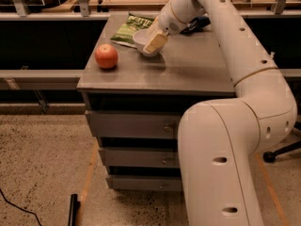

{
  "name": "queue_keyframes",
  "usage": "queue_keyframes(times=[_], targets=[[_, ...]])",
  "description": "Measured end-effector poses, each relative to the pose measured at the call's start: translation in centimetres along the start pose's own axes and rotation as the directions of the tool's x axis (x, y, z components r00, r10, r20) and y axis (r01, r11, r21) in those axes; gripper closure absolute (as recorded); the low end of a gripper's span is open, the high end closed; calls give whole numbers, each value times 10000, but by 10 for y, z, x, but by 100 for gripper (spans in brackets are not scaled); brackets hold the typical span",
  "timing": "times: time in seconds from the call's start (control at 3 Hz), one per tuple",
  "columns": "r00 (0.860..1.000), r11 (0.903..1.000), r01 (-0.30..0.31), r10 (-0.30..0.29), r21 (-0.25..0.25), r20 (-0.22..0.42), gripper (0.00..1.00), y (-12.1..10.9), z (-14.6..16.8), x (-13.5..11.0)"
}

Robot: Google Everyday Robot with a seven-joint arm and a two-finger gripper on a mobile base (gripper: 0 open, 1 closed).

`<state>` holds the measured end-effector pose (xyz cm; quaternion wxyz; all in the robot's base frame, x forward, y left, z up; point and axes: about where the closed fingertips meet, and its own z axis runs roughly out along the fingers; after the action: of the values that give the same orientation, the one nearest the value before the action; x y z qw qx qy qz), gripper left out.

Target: Move white bowl near green jalapeno chip bag

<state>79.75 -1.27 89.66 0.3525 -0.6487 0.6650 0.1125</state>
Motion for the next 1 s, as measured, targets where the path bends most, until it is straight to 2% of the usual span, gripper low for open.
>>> queue_keyframes(times=[0.33,0.67,1.0], targets=[[9996,9996,-64,57,260,265,0,-4,-18,-4],[9946,9944,-527,440,918,941,0,-11,-64,-3],[9828,9717,-1453,1200,1863,1403,0,-17,-126,22]])
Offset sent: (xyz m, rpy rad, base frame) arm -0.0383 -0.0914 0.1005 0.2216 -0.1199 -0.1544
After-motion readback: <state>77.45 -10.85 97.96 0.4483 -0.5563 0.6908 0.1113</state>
